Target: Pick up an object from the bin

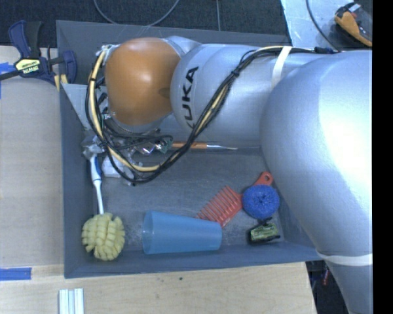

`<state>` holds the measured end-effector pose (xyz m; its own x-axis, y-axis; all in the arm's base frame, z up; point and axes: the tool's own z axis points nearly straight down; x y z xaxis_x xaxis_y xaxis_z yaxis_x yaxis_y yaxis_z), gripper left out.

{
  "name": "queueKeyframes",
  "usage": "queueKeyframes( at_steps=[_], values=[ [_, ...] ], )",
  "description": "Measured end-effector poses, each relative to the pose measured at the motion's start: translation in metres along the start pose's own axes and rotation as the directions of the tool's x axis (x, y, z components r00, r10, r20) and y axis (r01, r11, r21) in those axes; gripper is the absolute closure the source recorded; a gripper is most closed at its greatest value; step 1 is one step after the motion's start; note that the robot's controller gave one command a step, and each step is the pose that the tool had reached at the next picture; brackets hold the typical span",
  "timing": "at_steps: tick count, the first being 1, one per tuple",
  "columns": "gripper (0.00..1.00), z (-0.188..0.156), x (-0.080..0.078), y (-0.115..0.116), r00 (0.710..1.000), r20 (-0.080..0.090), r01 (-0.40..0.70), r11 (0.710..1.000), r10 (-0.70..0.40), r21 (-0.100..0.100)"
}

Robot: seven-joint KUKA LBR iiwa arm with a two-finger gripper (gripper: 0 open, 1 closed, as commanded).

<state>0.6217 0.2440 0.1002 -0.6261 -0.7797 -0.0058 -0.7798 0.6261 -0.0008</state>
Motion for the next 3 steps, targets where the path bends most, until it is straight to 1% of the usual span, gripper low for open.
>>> queueKeyframes(
  at_steps=[1,2,3],
  values=[
    [0.00,0.0282,0.0010,-0.0121,0.992,0.007,0.123,0.992,-0.123,0.014],
    [1.00,0.0300,-0.0021,-0.0062,0.972,0.008,0.233,0.972,-0.233,0.007],
    [1.00,0.0300,-0.0025,-0.0057,0.967,0.007,0.254,0.967,-0.254,0.007]
  ],
)
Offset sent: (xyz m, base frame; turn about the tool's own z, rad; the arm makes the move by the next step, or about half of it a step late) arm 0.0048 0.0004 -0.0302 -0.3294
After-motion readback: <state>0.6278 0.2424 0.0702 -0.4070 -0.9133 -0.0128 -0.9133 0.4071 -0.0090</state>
